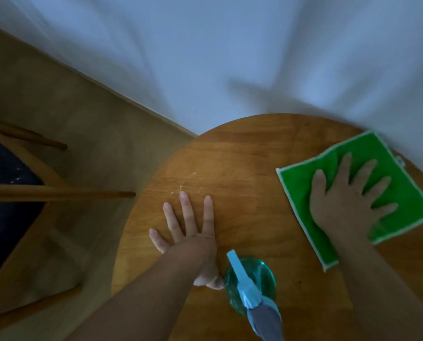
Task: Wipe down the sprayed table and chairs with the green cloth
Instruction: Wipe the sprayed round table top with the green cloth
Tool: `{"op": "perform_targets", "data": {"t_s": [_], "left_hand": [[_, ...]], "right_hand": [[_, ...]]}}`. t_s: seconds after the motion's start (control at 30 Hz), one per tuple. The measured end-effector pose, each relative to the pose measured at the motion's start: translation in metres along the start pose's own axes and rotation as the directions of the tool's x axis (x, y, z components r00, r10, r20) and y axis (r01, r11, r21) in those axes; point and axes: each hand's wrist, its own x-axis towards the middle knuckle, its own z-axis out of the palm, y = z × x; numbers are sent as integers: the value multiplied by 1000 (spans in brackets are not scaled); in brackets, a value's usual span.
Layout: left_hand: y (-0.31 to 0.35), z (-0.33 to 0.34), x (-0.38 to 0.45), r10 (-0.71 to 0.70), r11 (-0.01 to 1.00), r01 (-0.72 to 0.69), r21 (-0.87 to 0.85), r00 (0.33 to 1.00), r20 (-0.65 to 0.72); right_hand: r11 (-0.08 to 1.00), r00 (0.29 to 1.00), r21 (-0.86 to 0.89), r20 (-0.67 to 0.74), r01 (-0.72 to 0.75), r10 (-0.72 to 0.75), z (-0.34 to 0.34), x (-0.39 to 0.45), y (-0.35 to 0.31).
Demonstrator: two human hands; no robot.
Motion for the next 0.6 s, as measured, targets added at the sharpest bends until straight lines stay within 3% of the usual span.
{"op": "perform_targets", "data": {"t_s": [0.07, 0.13, 0.27, 0.37, 0.43, 0.53, 0.6], "left_hand": [[-2, 5, 6, -8, 1000, 8, -7, 1000, -29], [-2, 13, 14, -38, 999, 36, -23, 994, -104], [1, 27, 25, -125, 992, 126, -15, 953, -275], [2, 30, 28, -145, 989, 141, -37, 938, -313], [1, 27, 27, -120, 992, 108, -59, 950, -288], [-3, 19, 25, -46, 997, 35, -63, 983, -178], [-3, 16, 22, -19, 998, 10, -56, 987, -157]], "right_hand": [[984, 984, -31, 6, 176, -176, 7, 8, -40], [923, 926, -75, 25, 378, -378, 15, 3, -78], [688, 702, -146, 82, 711, -707, 31, -28, -120], [585, 601, -147, 98, 797, -794, 31, -26, -114], [623, 635, -148, 40, 768, -772, 25, -9, -105], [801, 805, -105, -13, 589, -593, 19, 18, -102], [838, 843, -108, 2, 535, -538, 19, 19, -108]]}}
